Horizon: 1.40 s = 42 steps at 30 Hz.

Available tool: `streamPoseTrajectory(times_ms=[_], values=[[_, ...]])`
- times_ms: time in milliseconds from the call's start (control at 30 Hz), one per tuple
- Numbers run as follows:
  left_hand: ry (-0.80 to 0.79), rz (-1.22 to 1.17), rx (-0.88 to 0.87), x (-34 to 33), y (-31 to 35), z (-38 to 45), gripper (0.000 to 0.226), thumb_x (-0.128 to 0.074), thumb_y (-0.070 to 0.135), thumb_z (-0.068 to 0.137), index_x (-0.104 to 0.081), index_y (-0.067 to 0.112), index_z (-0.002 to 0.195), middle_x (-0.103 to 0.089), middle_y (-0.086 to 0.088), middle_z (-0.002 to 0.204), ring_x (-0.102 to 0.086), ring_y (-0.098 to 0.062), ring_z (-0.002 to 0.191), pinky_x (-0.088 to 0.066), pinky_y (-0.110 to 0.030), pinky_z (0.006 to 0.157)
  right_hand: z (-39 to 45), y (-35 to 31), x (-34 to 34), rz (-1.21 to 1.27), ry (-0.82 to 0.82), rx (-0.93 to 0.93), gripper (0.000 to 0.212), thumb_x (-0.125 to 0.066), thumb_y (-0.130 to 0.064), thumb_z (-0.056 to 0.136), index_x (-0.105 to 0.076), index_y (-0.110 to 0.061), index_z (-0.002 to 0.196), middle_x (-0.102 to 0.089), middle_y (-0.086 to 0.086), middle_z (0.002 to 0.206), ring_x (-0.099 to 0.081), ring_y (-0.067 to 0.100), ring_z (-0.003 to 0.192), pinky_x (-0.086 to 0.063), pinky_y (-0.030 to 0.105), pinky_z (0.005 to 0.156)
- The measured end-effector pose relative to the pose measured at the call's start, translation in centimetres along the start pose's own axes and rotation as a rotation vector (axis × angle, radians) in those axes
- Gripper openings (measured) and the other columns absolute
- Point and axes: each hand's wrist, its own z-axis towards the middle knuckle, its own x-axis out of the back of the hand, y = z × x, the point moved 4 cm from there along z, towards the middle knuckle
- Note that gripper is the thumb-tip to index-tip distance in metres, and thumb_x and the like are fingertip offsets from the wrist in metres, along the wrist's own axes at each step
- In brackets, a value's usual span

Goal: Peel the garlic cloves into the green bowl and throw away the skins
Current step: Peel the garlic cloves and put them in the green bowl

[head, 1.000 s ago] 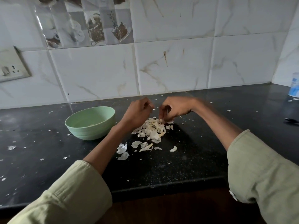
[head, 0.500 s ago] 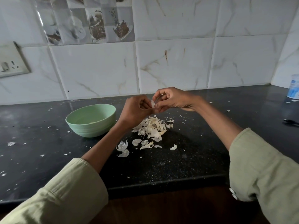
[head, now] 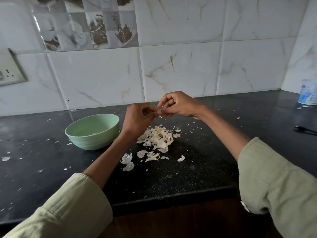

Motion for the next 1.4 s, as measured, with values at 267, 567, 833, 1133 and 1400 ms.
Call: streamPoseTrajectory(times_ms=[267, 567, 833, 1133, 1400], values=[[-0.027, 0.192, 0.034, -0.4, -1.6, 0.3, 0.030, -0.068, 0.039, 0.099, -0.075, 0.025, 0.074, -0.074, 0.010, 0.068, -0.071, -0.010, 0.063, -0.062, -0.041, 0.069, -0.2, 1.1, 0.2, -0.446, -0.027, -0.046, 0.021, -0.082, -0.022, 0.088, -0.073, -0.005, 0.095, -0.069, -0.007, 0.077, -0.059, -0.004, 0.062, -0.044, 0.007, 0.060], [-0.115, 0.240, 0.027, -0.8, -1.4, 0.2, 0.021, -0.071, 0.007, 0.084, -0.074, 0.026, 0.091, -0.073, 0.014, 0.080, -0.068, -0.004, 0.078, -0.061, -0.039, 0.078, -0.5, -0.4, -0.3, -0.684, 0.048, 0.079, 0.012, -0.077, -0.020, 0.092, -0.070, -0.010, 0.095, -0.065, -0.008, 0.084, -0.056, -0.003, 0.072, -0.049, 0.009, 0.073], [-0.110, 0.270, 0.021, -0.8, -1.7, 0.4, 0.017, -0.071, 0.012, 0.089, -0.075, 0.028, 0.087, -0.074, 0.014, 0.087, -0.069, -0.007, 0.083, -0.061, -0.040, 0.082, -0.5, 0.7, -2.2, -0.813, -0.088, -0.124, 0.012, -0.070, -0.005, 0.094, -0.063, -0.011, 0.087, -0.060, -0.005, 0.083, -0.059, 0.011, 0.077, -0.043, 0.019, 0.065], [-0.130, 0.239, 0.021, -1.3, -2.1, 0.6, 0.011, -0.072, 0.013, 0.093, -0.075, 0.023, 0.097, -0.074, 0.010, 0.089, -0.070, -0.011, 0.084, -0.060, -0.039, 0.081, 0.4, 1.8, -2.3, -0.553, -0.073, -0.001, 0.008, -0.079, -0.018, 0.091, -0.071, -0.019, 0.089, -0.071, -0.001, 0.085, -0.065, 0.016, 0.077, -0.050, 0.036, 0.071], [-0.110, 0.049, 0.048, -0.8, -1.6, 0.3, 0.009, -0.083, 0.017, 0.089, -0.074, 0.015, 0.088, -0.076, 0.003, 0.073, -0.072, -0.009, 0.064, -0.056, -0.021, 0.061, 0.5, 0.7, -0.8, -0.218, -0.072, -0.033, 0.024, -0.078, -0.017, 0.091, -0.074, 0.002, 0.104, -0.077, 0.018, 0.095, -0.075, 0.013, 0.075, -0.060, 0.024, 0.070]])
